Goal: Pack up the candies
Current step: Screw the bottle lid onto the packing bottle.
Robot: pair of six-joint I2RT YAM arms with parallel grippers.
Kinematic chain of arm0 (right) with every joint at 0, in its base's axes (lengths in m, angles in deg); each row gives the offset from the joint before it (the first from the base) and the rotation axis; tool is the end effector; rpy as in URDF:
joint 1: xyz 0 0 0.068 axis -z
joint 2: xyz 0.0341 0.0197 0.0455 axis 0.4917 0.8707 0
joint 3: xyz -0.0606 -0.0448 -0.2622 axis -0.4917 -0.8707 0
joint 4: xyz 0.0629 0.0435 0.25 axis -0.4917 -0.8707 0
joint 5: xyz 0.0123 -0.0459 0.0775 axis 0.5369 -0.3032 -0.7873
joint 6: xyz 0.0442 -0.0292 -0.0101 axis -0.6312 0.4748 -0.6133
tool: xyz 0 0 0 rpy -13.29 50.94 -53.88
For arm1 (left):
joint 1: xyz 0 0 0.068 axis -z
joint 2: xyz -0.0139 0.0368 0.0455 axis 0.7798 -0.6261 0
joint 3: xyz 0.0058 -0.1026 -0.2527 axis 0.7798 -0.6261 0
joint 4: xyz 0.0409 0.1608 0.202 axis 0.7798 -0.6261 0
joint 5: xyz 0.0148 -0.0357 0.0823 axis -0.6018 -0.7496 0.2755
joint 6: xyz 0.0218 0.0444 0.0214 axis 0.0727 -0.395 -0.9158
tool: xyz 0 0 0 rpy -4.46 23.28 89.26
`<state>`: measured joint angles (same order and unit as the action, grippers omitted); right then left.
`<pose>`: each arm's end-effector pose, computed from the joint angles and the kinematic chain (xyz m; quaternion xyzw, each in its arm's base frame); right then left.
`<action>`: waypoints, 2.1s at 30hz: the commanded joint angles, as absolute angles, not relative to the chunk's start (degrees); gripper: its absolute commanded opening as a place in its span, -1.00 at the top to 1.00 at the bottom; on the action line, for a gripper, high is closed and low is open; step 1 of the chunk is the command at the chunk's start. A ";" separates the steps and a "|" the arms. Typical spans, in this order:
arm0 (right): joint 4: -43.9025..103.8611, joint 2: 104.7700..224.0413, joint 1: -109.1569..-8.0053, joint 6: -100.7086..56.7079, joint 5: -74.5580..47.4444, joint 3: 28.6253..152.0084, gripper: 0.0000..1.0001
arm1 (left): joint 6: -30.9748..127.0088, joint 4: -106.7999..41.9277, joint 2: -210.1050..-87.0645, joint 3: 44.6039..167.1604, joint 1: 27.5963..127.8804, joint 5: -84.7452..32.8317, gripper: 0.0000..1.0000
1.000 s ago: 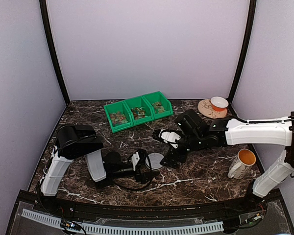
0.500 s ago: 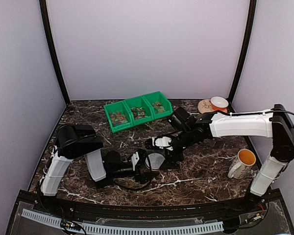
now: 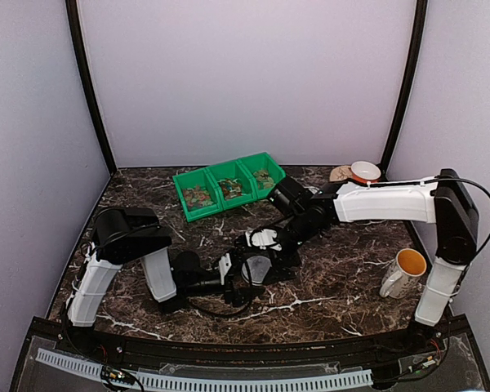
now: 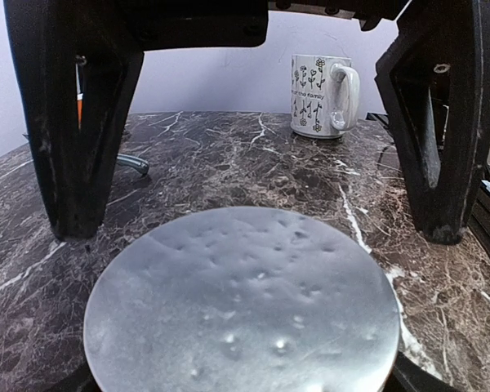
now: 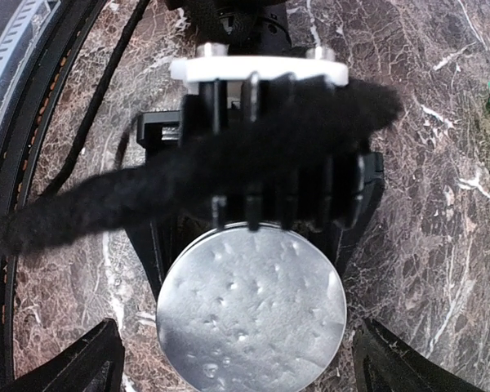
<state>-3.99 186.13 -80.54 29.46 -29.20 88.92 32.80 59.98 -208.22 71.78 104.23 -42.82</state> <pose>0.2219 0.2972 0.2113 -0.7379 0.6043 0.2087 0.2162 0.1942 -0.2827 0.0451 0.4668 0.5491 -0.4246 0.5480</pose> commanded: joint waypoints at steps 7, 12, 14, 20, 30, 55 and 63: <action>-3.33 188.11 -80.08 29.50 -29.10 89.68 -0.95 | 25.98 57.58 -218.33 66.86 104.06 -46.07 -0.62; -3.00 189.14 -80.08 28.95 -29.04 90.26 -0.94 | 26.02 57.44 -218.37 66.96 104.12 -46.08 -0.62; -3.00 189.37 -80.08 28.73 -29.25 90.35 -0.95 | 26.11 57.31 -218.38 67.05 104.10 -46.08 -0.62; -2.36 189.55 -80.08 27.83 -29.53 90.33 -0.99 | 26.10 56.96 -218.38 67.24 104.08 -45.98 -0.62; -0.38 189.70 -80.08 26.26 -28.86 89.98 -1.00 | 26.13 56.95 -218.29 67.21 104.06 -45.73 -0.62; 5.03 188.59 -80.55 15.71 -26.18 86.36 -0.73 | 27.29 55.46 -218.18 67.72 104.07 -37.42 -0.62; 10.13 187.37 -82.35 -1.22 -14.02 83.94 -0.75 | 27.99 54.56 -217.72 67.92 104.07 -32.03 -0.62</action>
